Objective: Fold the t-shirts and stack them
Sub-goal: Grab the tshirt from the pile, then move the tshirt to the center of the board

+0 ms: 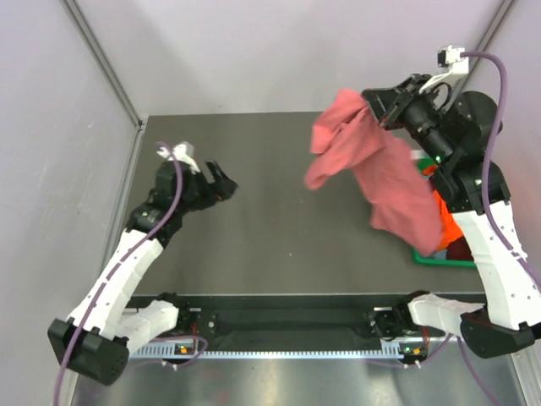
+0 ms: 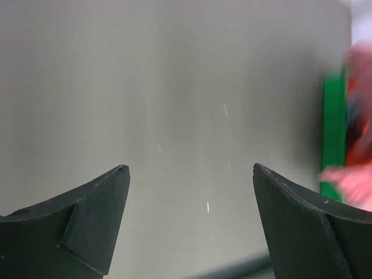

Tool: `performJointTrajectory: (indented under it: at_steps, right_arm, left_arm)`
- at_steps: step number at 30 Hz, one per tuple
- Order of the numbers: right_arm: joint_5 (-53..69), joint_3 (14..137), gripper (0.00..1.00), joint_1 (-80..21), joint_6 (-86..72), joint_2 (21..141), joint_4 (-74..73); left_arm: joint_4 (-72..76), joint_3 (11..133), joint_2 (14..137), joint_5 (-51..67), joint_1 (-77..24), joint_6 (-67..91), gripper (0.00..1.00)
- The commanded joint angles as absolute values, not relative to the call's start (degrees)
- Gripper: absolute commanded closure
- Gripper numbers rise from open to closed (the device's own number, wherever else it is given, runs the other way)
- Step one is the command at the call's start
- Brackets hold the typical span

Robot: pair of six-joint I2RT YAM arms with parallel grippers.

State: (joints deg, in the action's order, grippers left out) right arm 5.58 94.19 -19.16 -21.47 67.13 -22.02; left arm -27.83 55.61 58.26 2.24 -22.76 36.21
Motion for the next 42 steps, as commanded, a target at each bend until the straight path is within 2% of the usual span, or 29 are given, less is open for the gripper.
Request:
performJointTrajectory:
  at_steps: [1,4,9,12,13,15,16,19,20,28,32,36,42]
  right_arm:
    - [15.73,89.67,1.00,-22.49,-27.50,67.24,-11.45]
    - [15.74,79.92,1.00,-25.39,-27.51,66.45,-10.45]
    - [7.39,52.07,1.00,-26.28,-35.13,64.33,-11.69]
    - [7.21,39.84,0.91,-26.28,-36.82,66.44,-12.82]
    - [6.16,38.25,0.79,-26.28,-37.26,66.62,-14.05]
    - [2.56,36.56,0.69,-26.28,-36.92,65.83,-16.34]
    - [1.68,36.74,0.57,-26.28,-35.87,65.31,-16.70]
    - [-2.19,40.77,0.43,-26.28,-33.67,64.51,-19.42]
    - [-4.37,43.74,0.42,-26.19,-33.14,65.64,-20.03]
    - [-11.78,61.60,0.43,-22.60,-27.16,81.28,-22.15]
    - [-4.76,68.45,0.43,-19.60,-20.41,91.37,-12.94]
    - [-3.00,76.98,0.43,-18.55,-17.05,101.84,-9.94]
    - [8.96,86.47,0.43,-16.70,-14.69,116.26,-5.10]
  left_arm:
    - [-27.33,56.87,54.23,4.92,-14.96,40.34,0.08]
    - [-27.86,56.43,54.49,6.41,-11.69,40.61,0.08]
    - [-28.30,54.23,56.51,6.24,-11.43,40.34,0.09]
    - [-26.02,51.42,57.65,7.64,-11.43,39.47,0.09]
    - [-25.23,50.02,58.09,8.43,-11.43,38.77,0.09]
    - [-22.42,48.44,59.84,11.24,-11.43,38.23,0.09]
    - [-21.37,47.04,60.64,12.47,-11.43,38.23,0.09]
    - [-17.24,45.01,64.85,16.08,-11.60,39.55,0.12]
    - [-16.27,44.57,66.08,16.43,-11.86,40.25,0.12]
    - [-10.29,47.10,80.75,15.55,-17.22,39.73,0.14]
    - [-10.73,50.27,89.80,16.44,-18.19,39.29,0.18]
    - [-7.56,51.06,93.86,17.66,-18.37,40.51,0.19]
    - [-5.71,53.00,97.99,19.25,-18.81,39.90,0.26]
